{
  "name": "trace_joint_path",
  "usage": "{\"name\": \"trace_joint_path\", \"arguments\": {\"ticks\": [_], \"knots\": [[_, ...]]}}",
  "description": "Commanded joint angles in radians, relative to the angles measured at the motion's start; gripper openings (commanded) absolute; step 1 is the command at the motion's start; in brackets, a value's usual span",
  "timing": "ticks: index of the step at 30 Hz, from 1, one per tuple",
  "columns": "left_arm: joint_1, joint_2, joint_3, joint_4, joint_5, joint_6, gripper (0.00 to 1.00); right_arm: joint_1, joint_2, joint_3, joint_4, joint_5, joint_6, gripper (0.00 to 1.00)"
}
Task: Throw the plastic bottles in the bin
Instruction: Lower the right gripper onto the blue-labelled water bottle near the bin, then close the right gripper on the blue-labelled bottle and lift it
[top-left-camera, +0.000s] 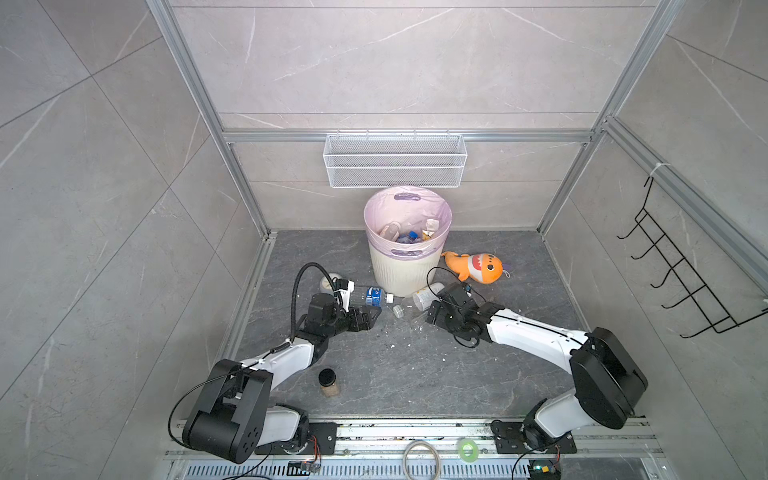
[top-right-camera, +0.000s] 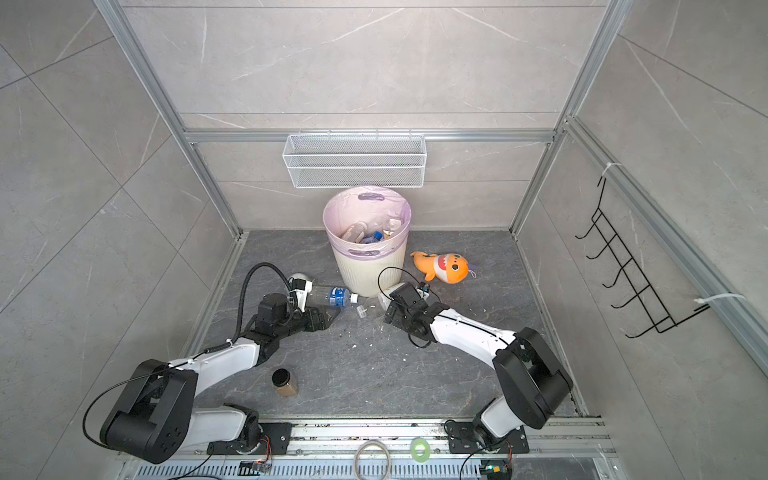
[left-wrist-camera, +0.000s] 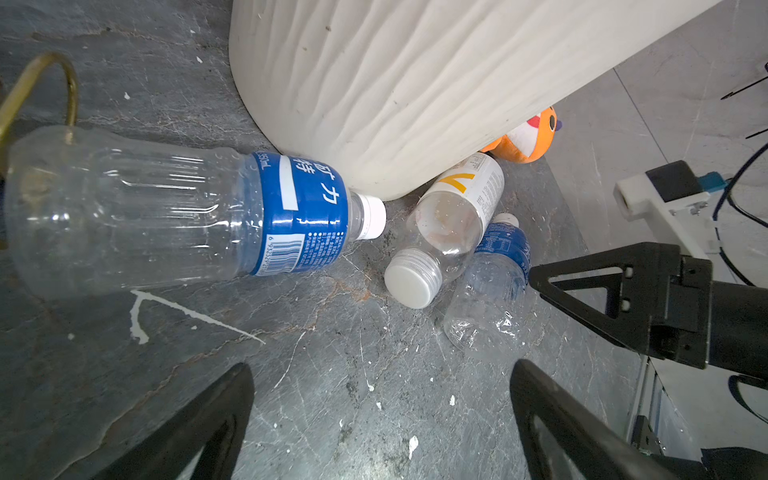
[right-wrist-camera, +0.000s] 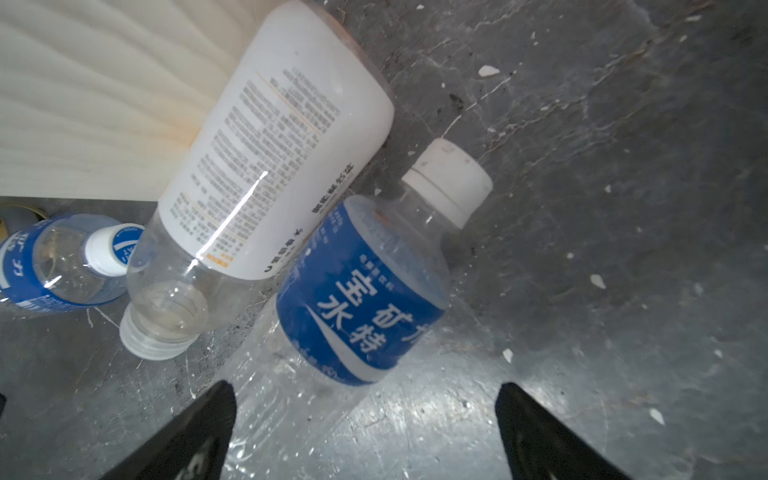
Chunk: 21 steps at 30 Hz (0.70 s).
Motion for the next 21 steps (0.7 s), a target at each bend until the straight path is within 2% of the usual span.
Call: {"name": "trace_joint_path", "arguments": {"ticks": [1, 15, 21], "knots": [[-0.004, 0.004, 0.03, 0.046, 0.023, 0.001, 0.98, 0.001, 0.045, 0.042, 0.021, -0.006, 0.016, 0.99], [-0.003, 0.011, 0.033, 0.049, 0.027, 0.0, 0.98, -0.001, 0.14, 0.075, 0.033, -0.017, 0.012, 0.99], [-0.004, 0.014, 0.033, 0.049, 0.029, -0.001, 0.98, -0.001, 0.107, 0.033, 0.023, 0.016, 0.0, 0.92]]}}
